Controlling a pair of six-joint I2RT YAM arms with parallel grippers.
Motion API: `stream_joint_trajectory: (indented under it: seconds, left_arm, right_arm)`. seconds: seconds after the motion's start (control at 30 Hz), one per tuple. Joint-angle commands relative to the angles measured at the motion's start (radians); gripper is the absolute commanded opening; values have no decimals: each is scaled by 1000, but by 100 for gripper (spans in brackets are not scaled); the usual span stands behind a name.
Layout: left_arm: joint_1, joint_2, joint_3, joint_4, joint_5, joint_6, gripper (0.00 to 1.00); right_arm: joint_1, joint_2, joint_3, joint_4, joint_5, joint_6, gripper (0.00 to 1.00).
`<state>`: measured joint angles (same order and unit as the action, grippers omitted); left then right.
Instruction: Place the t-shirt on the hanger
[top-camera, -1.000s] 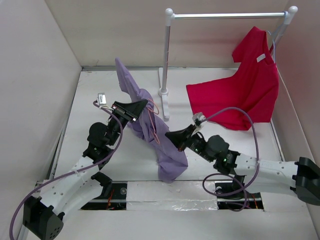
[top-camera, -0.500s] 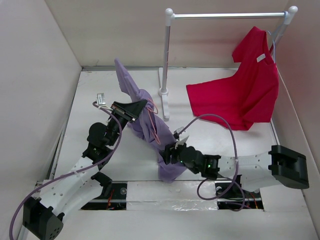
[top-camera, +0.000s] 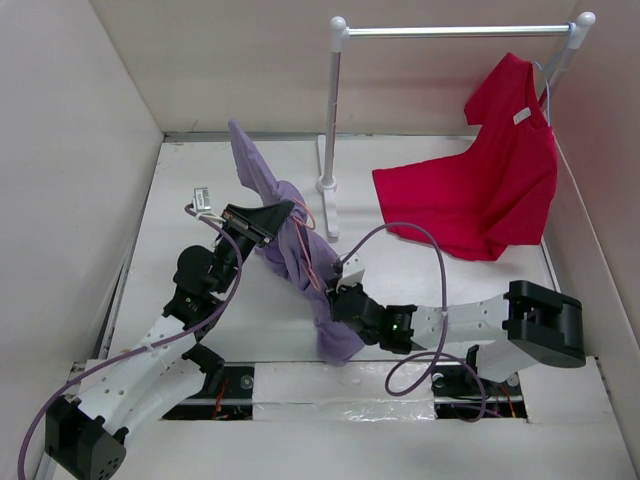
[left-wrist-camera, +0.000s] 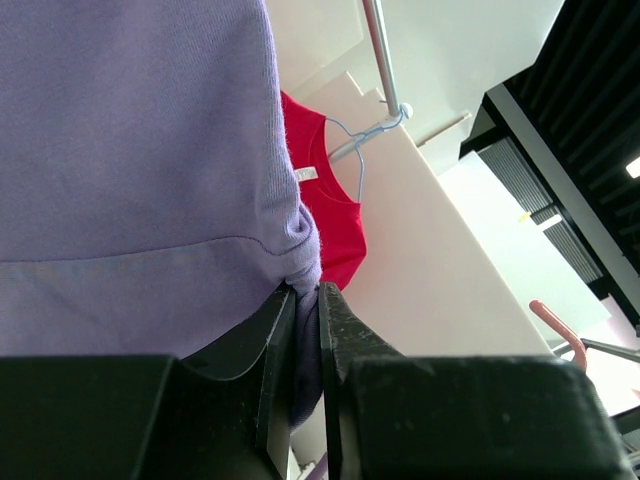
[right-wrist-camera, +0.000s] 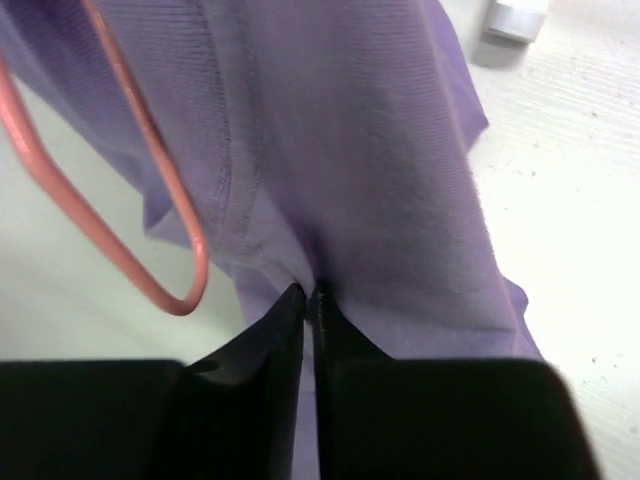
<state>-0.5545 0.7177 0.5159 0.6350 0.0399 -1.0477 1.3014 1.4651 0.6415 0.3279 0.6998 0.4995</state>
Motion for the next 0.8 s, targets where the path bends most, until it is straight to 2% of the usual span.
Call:
stream_joint_trajectory:
  seconds: [0.0, 0.03, 0.3, 0.53, 0.67, 0.77]
  left_arm:
    - [4, -26, 29, 94, -8, 8, 0]
    - [4, -23, 30, 98, -8, 5, 0]
    - [4, 5, 32, 141, -21, 15, 0]
    - [4, 51, 52, 241, -126, 67, 0]
    - [4, 106, 42, 310, -83, 66, 0]
    - [4, 141, 1, 353, -46, 46, 0]
  right_arm:
    - [2, -32, 14, 0, 84, 33, 4]
    - [2, -40, 6, 0, 73, 39, 0]
    - [38, -161, -94, -49, 7, 94, 0]
    - [102, -288, -126, -197, -189, 108, 0]
    - [136, -368, -112, -279, -207, 126, 0]
    - [145, -460, -102, -279, -204, 110, 0]
